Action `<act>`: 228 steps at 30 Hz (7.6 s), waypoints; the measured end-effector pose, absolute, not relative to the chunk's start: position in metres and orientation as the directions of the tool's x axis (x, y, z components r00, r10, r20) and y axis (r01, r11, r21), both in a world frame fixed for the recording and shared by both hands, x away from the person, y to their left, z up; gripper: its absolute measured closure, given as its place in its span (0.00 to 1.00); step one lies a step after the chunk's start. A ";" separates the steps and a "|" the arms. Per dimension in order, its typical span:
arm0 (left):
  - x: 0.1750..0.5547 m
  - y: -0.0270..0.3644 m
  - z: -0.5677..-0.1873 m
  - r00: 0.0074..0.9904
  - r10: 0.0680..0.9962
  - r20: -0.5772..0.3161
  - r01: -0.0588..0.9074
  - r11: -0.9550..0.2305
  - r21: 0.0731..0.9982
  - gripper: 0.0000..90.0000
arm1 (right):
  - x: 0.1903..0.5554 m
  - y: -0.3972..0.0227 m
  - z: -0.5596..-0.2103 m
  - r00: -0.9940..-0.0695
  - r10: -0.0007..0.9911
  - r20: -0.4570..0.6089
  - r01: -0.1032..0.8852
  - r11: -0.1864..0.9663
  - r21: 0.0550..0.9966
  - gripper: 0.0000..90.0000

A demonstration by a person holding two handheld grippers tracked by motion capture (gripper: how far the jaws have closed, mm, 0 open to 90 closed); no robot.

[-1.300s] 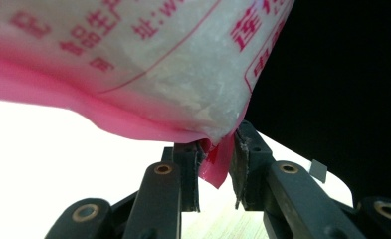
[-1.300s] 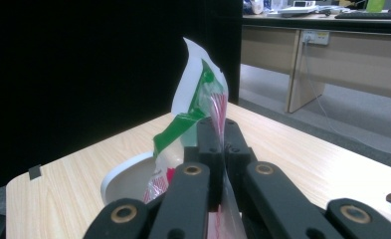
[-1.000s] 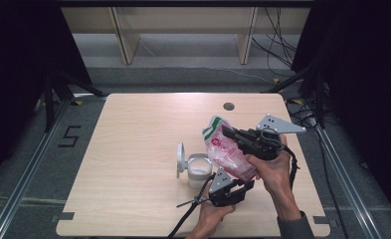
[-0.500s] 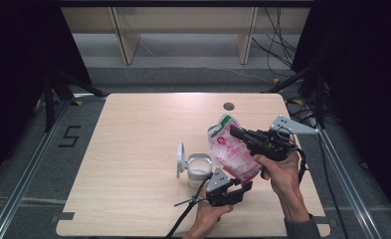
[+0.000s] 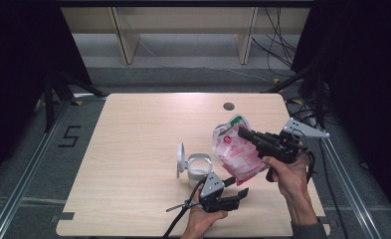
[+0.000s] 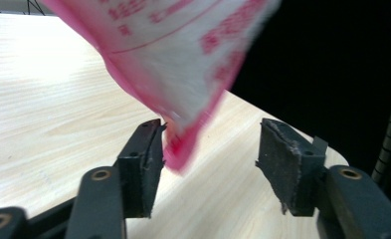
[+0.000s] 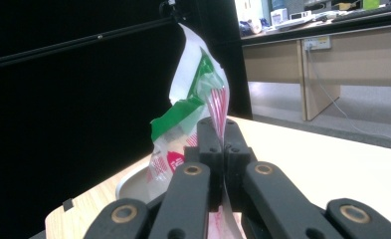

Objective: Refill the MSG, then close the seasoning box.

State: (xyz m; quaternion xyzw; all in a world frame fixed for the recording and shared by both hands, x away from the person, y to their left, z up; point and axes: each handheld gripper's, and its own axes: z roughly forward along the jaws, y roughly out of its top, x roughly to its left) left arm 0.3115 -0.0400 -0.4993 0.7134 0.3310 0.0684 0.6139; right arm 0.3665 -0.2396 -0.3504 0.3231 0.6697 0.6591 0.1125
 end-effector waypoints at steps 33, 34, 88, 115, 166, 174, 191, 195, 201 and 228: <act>0.289 0.037 -0.492 0.800 0.580 -0.155 0.312 -0.181 0.933 0.36 | 0.363 -0.270 -0.403 -0.694 0.630 0.348 0.387 -0.080 0.919 1.00; 0.289 0.038 -0.492 0.800 0.580 -0.155 0.312 -0.182 0.932 0.36 | 0.362 -0.273 -0.403 -0.693 0.636 0.338 0.378 -0.078 0.923 1.00; 0.296 0.079 -0.496 0.743 0.647 -0.172 0.356 -0.164 0.920 0.34 | 0.351 -0.326 -0.424 -0.567 0.787 0.244 0.390 -0.004 0.921 1.00; 0.300 0.094 -0.495 0.725 0.671 -0.157 0.354 -0.167 0.920 0.33 | 0.358 -0.327 -0.441 -0.500 0.841 0.205 0.452 0.051 0.891 1.00; 0.304 0.109 -0.490 0.660 0.730 -0.179 0.383 -0.123 0.915 0.32 | 0.361 -0.341 -0.459 -0.329 0.932 0.153 0.501 0.035 0.865 0.79; 0.305 0.113 -0.489 0.653 0.736 -0.178 0.382 -0.117 0.917 0.32 | 0.353 -0.341 -0.454 -0.260 0.952 0.159 0.510 -0.004 0.860 0.61; 0.308 0.120 -0.485 0.634 0.750 -0.189 0.398 -0.106 0.911 0.31 | 0.335 -0.318 -0.452 -0.307 0.942 0.137 0.474 0.026 0.880 0.39; 0.310 0.125 -0.483 0.620 0.761 -0.191 0.393 -0.091 0.915 0.31 | 0.333 -0.309 -0.454 -0.349 0.922 0.165 0.482 0.026 0.876 0.32; 0.314 0.130 -0.482 0.616 0.765 -0.186 0.391 -0.092 0.916 0.31 | 0.328 -0.299 -0.456 -0.426 0.891 0.156 0.474 0.073 0.877 0.29; 0.327 0.141 -0.479 0.639 0.765 -0.078 0.283 -0.140 0.949 0.96 | 0.321 -0.284 -0.459 -0.459 0.873 0.166 0.493 0.095 0.865 0.28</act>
